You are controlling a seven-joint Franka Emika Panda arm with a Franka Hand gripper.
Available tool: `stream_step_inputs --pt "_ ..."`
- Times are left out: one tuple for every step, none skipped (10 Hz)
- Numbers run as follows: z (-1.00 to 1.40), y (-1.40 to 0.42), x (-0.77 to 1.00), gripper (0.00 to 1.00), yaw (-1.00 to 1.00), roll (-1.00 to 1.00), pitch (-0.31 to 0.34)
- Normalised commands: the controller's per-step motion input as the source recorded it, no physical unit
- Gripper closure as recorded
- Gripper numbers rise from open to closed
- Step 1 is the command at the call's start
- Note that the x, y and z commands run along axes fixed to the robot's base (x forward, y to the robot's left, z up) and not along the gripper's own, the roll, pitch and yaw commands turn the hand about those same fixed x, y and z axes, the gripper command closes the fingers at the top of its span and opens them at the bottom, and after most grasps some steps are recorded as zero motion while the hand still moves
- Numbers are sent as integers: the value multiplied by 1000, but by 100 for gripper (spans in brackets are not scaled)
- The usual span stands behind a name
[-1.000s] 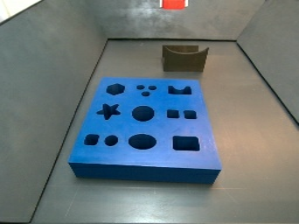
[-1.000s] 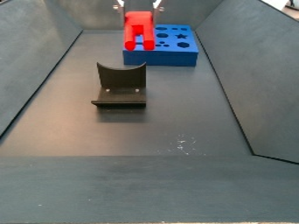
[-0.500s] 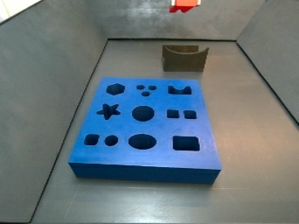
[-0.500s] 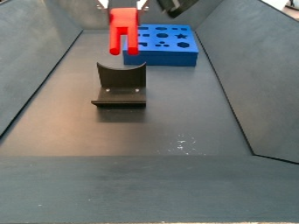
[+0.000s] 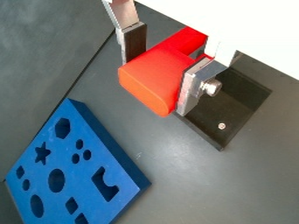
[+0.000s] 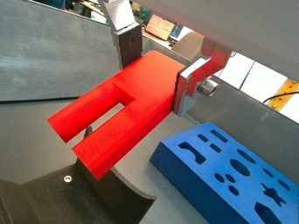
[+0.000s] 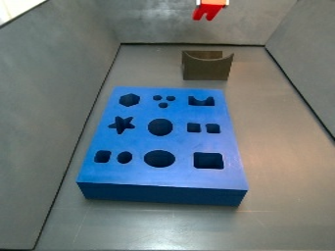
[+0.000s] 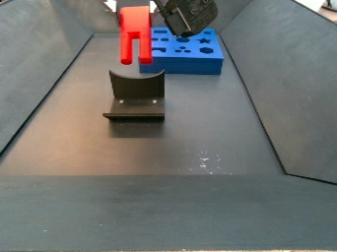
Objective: Pick up the square-circle object. Move up. Rotate the square-circle object. Place the square-circle object on the fixture. Regrasp the square-circle object. Move to above the board. Insert the square-circle object.
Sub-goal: Place the square-circle object on the fixture.
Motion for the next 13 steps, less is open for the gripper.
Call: stream_step_inputs --pt "-1000 132 126 100 -112 -1000 129" --pt "-1000 138 141 100 -131 -889 144" --pt "-1000 133 151 100 -139 -735 139" --pt "-1000 137 156 100 -151 -509 97" --pt "-1000 140 159 100 -155 -390 77" --pt "-1000 126 170 100 -152 -234 40" --pt "-1000 133 177 100 -145 -183 11" --pt "-734 107 140 100 -126 -155 -19" --pt "-605 86 121 100 -115 -144 -30" --pt "-381 112 76 100 -78 -96 -55" --pt "-358 124 67 100 -64 -91 -58" --pt "-359 119 63 100 -44 -91 -56" --pt "-360 119 63 100 -38 -91 -56"
